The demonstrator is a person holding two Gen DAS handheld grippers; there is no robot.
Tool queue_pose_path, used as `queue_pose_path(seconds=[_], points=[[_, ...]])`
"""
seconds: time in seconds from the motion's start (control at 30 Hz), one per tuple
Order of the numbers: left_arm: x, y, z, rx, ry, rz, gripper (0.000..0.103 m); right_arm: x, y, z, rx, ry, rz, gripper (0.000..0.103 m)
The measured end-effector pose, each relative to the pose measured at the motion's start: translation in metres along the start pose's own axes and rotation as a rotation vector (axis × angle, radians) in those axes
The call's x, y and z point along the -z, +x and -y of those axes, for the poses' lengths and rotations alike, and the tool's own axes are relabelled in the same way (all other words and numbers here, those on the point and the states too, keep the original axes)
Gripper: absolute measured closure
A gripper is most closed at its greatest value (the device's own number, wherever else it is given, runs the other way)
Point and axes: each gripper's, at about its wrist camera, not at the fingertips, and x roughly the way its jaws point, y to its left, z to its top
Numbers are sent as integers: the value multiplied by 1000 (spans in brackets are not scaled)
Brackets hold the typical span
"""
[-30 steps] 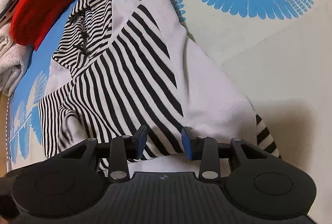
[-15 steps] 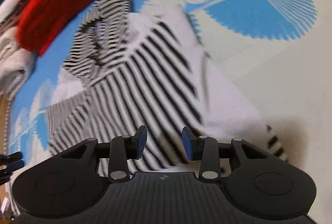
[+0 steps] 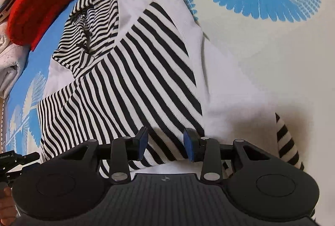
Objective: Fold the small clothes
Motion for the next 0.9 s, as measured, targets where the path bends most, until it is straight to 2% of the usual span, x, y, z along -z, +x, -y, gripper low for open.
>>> queue_pose_path(seconds=[0.1, 0.27, 0.3, 0.33, 0.4, 0.5, 0.67, 0.73, 0.8, 0.9], points=[[1, 7, 2, -17, 5, -6, 56, 1, 1, 0, -9, -3, -6, 64], [3, 7, 6, -25, 25, 12, 58, 2, 2, -5, -14, -31, -6, 64], [3, 6, 9, -29, 43, 25, 66, 3, 2, -6, -14, -39, -6, 64], [3, 4, 13, -34, 69, 44, 84, 3, 2, -7, -14, -45, -8, 64], [5, -5, 23, -53, 135, 96, 99, 3, 3, -9, -16, -54, -12, 64], [7, -31, 41, -14, 217, 217, 100, 2, 4, -12, -17, -64, -11, 64], [14, -92, 61, 100, 285, 494, 100, 1, 4, -8, 5, -50, 9, 64], [14, -100, 60, 131, 269, 532, 99, -1, 3, -4, 35, -31, 28, 64], [10, -88, 57, 94, 241, 478, 95, -2, 2, 1, 52, -15, 38, 67], [2, -52, 46, -57, 195, 285, 95, -2, 3, 5, 86, 0, 44, 75]])
